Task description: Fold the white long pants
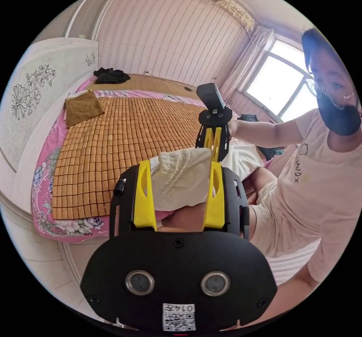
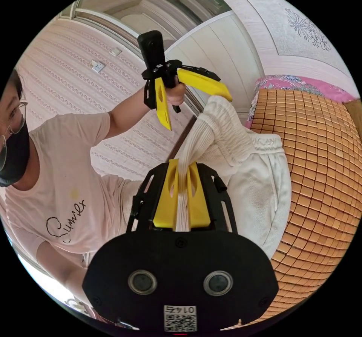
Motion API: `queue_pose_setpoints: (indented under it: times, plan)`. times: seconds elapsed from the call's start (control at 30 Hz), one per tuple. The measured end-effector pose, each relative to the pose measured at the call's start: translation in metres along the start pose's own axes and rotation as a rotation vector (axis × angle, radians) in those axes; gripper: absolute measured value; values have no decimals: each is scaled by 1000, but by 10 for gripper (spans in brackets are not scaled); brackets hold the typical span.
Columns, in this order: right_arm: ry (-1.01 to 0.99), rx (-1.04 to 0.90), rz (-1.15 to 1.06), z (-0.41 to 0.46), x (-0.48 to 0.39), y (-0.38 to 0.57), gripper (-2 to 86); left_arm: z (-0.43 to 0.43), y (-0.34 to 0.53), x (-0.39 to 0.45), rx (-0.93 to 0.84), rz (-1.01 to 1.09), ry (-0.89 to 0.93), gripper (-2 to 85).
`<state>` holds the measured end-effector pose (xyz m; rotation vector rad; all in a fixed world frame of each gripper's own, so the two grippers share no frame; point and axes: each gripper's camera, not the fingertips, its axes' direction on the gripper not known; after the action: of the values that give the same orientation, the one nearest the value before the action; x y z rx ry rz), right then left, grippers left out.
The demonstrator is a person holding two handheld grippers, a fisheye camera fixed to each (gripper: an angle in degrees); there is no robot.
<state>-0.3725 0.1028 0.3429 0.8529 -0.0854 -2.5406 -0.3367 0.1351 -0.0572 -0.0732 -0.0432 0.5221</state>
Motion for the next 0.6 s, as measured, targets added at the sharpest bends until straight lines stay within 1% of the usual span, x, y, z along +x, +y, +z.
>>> queue_pose_setpoints:
  times: [0.07,0.17,0.23,0.3,0.33,0.37,0.43,0.5,0.6]
  plan:
    - [55,-31,-53,5,-9,-5,13,4,-12,-21,-88,-58,160,184]
    - [150,-61,-122,11,-22,-12,17,6,-16,-42,-184,-120,209,138]
    - [174,-59,-129,10,-22,-15,24,1,-14,-43,-161,-114,216,114]
    - [179,-32,-48,2,-9,-14,42,-6,-12,-38,-141,-95,151,72]
    - [185,-18,-12,-2,-4,-12,45,-14,-10,-35,-100,-97,72,38]
    - [211,27,56,-16,3,-2,53,-22,-7,-35,-57,-123,35,5]
    - [251,96,122,-41,6,24,54,-30,-1,-37,-23,-170,3,-4]
    - [324,147,221,-69,3,74,53,-34,6,-39,-17,-209,-47,-8]
    - [453,88,380,-74,-5,139,74,-35,16,-46,-2,-274,-73,-9]
